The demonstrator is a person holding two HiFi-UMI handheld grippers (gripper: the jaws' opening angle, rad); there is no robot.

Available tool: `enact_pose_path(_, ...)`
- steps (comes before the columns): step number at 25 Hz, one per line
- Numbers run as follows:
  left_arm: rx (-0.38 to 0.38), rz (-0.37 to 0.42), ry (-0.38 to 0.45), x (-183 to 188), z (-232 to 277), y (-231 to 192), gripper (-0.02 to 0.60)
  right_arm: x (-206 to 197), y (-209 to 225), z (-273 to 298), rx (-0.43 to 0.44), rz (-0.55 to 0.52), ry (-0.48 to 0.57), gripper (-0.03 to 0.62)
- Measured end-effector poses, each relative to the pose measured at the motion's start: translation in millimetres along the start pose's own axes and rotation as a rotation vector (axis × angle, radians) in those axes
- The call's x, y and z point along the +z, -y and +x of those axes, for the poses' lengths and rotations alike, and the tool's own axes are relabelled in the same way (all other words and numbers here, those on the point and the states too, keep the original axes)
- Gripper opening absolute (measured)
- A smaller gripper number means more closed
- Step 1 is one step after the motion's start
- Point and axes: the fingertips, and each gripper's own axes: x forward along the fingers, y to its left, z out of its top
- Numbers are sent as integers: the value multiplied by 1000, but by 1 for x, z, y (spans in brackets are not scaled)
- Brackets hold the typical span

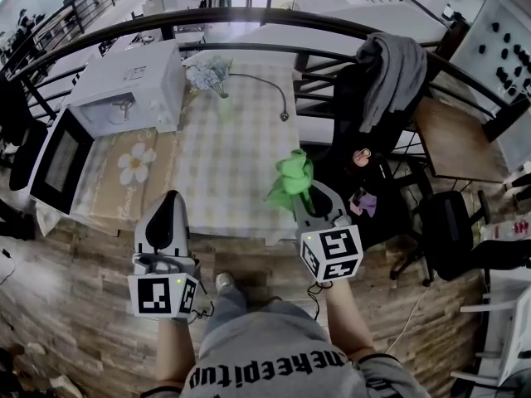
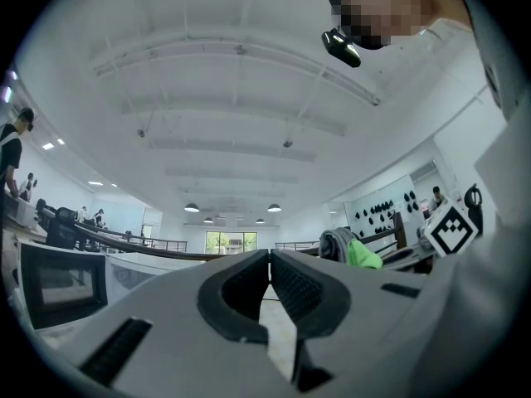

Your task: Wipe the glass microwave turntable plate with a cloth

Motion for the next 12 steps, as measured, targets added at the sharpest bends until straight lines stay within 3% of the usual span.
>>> enact_pose_path(12, 8, 5, 11, 10, -10, 16, 11, 50, 4, -41, -22, -42, 138, 64)
